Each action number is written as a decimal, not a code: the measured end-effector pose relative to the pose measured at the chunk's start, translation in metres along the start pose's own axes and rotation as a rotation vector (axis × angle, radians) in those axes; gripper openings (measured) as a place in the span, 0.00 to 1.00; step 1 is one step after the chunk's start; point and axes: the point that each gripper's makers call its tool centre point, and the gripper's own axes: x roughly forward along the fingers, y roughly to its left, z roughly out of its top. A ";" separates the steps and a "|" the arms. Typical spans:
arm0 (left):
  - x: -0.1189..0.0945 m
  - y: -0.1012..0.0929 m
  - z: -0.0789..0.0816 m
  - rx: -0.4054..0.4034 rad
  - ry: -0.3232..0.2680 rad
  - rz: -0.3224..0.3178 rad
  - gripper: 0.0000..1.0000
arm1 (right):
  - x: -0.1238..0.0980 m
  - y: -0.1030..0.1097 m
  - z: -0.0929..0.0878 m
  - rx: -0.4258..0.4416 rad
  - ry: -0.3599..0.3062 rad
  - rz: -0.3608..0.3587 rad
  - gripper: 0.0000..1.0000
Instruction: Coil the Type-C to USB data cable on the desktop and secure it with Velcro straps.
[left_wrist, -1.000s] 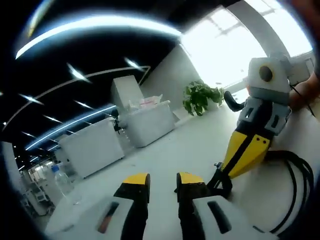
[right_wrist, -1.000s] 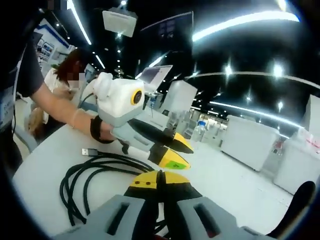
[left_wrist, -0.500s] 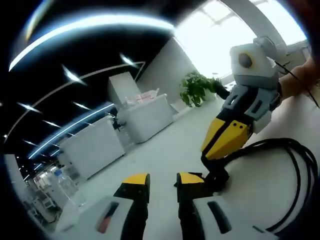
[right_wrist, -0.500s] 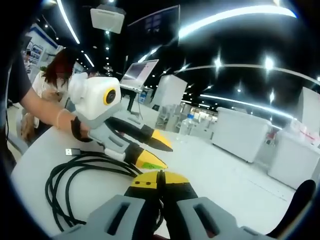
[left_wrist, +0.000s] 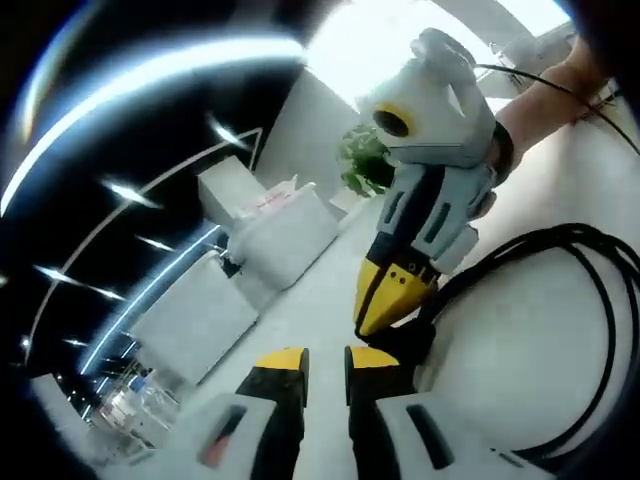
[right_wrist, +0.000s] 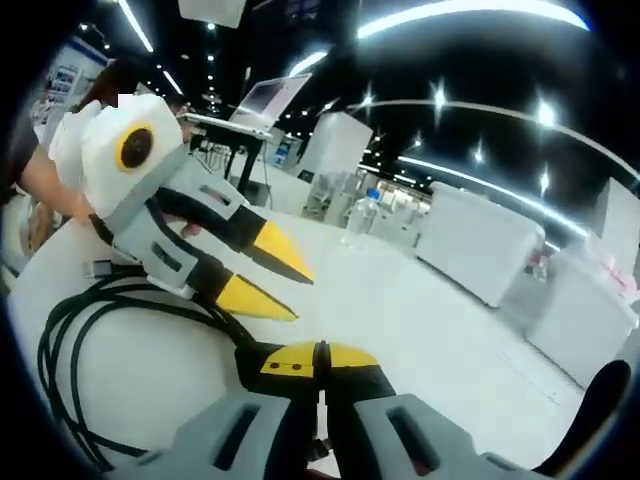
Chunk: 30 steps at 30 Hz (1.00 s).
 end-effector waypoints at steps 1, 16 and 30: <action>0.000 0.000 0.000 -0.002 0.000 -0.001 0.15 | 0.002 0.001 -0.001 -0.002 0.006 0.010 0.02; 0.000 0.001 -0.002 -0.015 0.002 -0.003 0.15 | 0.010 0.006 -0.014 0.028 0.081 0.094 0.02; 0.001 0.009 -0.004 -0.134 -0.003 0.011 0.15 | -0.006 -0.002 0.018 0.075 -0.110 0.135 0.03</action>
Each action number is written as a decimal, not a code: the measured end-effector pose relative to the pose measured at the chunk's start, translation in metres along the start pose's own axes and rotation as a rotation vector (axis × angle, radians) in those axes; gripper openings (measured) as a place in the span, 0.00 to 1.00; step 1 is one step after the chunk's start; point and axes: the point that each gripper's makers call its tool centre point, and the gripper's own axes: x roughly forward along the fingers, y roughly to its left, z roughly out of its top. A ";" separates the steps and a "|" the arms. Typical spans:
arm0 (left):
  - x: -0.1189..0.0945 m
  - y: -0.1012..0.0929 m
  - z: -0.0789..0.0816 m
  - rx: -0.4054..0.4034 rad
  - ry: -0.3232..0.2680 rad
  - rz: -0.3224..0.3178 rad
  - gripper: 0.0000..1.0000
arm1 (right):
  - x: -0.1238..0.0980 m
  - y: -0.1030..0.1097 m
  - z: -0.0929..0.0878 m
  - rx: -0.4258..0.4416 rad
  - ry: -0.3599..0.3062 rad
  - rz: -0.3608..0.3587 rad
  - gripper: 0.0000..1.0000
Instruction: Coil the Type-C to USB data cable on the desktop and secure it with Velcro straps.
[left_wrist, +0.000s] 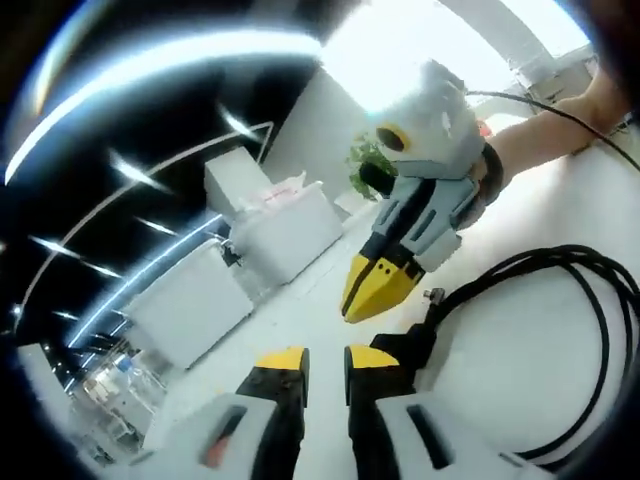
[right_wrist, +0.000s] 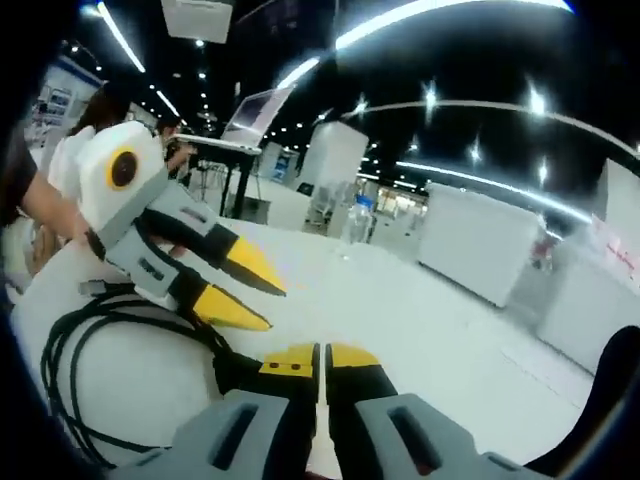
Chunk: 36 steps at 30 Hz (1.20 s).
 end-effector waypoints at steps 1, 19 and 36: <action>0.000 0.003 0.000 -0.011 0.001 0.007 0.15 | 0.000 0.013 0.000 -0.014 0.015 0.078 0.03; -0.002 0.012 -0.002 -0.031 0.006 0.049 0.16 | 0.012 0.005 -0.018 -0.002 0.159 0.057 0.01; -0.004 0.015 0.001 -0.033 -0.003 0.065 0.16 | 0.007 0.023 -0.024 -0.192 0.176 0.199 0.01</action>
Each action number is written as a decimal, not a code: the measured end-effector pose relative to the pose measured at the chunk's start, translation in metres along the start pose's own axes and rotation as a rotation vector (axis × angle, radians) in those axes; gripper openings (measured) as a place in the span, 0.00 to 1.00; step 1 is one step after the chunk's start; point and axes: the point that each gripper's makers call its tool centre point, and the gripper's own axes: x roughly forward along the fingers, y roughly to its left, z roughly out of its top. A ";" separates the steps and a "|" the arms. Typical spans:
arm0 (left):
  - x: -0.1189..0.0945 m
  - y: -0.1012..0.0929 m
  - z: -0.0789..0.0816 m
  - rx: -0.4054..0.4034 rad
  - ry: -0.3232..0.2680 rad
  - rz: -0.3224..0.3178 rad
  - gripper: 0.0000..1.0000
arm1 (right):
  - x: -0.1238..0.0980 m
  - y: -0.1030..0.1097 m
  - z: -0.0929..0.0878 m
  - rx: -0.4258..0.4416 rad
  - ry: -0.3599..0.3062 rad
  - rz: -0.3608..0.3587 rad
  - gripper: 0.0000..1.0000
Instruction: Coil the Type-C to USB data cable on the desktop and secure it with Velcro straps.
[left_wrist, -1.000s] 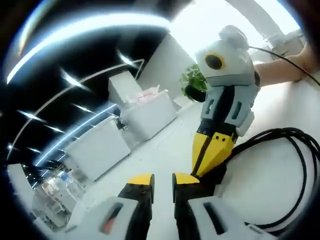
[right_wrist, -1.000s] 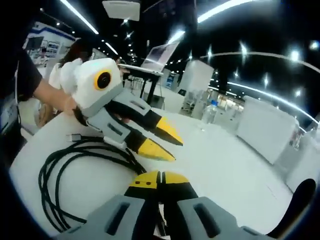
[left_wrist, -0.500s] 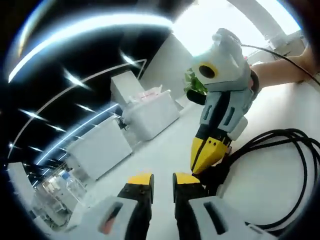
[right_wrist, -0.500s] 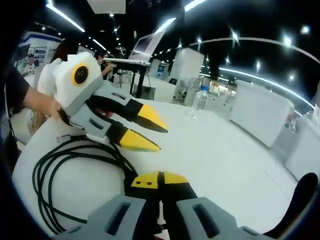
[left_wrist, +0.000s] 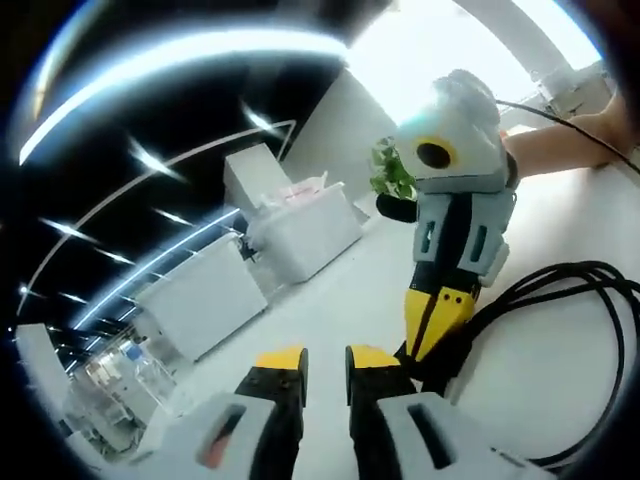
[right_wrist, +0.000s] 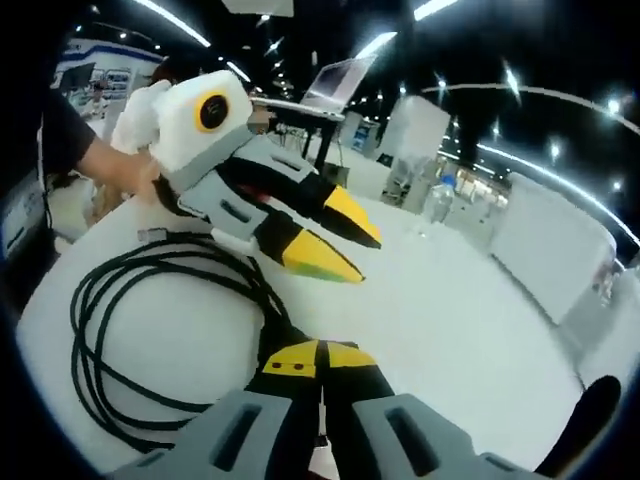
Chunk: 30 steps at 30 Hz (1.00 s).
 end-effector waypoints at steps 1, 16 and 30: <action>0.000 0.000 0.000 0.000 0.000 0.000 0.16 | 0.000 -0.004 0.004 0.052 -0.032 -0.017 0.01; 0.000 0.004 0.000 -0.001 0.001 0.012 0.16 | 0.002 0.019 0.007 -0.041 -0.043 0.086 0.01; -0.003 0.018 0.001 -0.062 -0.015 0.048 0.16 | 0.005 -0.017 -0.006 0.145 -0.086 -0.116 0.01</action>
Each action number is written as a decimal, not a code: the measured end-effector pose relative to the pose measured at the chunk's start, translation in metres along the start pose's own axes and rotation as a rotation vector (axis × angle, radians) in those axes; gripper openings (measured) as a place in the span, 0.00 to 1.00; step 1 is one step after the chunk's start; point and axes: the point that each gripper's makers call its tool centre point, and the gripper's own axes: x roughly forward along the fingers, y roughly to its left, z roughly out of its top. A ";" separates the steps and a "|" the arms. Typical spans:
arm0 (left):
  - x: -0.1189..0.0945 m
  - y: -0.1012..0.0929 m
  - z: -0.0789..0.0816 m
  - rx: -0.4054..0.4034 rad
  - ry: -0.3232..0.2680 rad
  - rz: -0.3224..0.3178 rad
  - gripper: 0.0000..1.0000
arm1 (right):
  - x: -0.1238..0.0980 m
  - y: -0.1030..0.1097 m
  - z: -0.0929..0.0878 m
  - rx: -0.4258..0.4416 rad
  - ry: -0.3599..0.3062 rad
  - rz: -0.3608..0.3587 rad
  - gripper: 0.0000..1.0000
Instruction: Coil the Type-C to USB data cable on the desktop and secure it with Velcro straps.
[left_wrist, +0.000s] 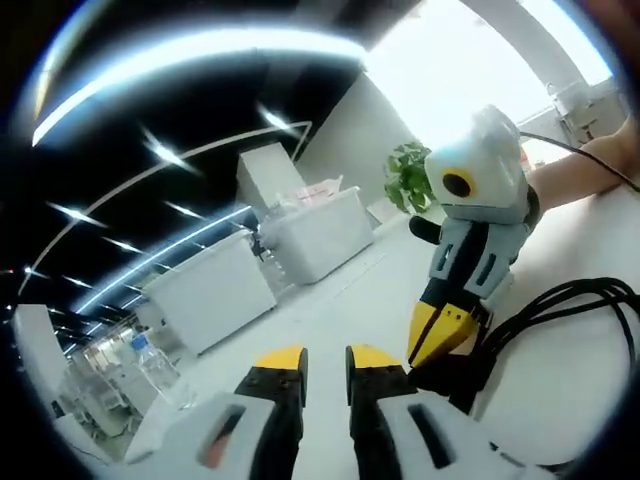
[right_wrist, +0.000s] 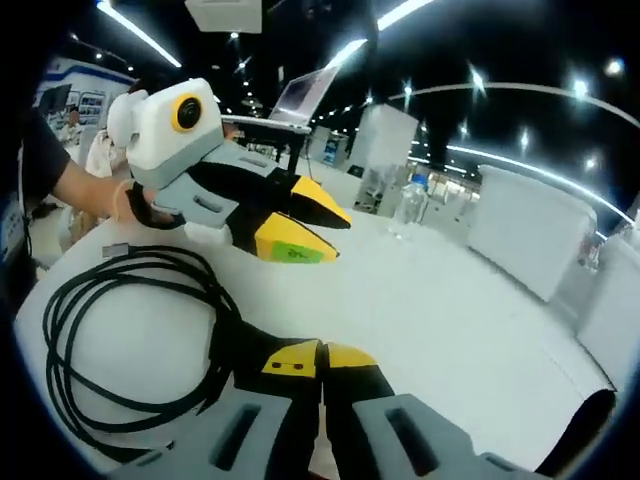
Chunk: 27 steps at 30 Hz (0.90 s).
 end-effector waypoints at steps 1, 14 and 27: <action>0.000 0.003 0.000 -0.003 -0.001 0.008 0.16 | -0.003 -0.003 0.005 0.019 -0.029 -0.014 0.01; -0.009 0.044 0.003 -0.240 -0.085 0.107 0.20 | -0.035 0.034 0.034 0.261 -0.203 0.136 0.20; -0.007 0.045 0.001 -0.240 -0.088 0.124 0.26 | -0.015 0.058 0.008 0.163 -0.071 0.168 0.22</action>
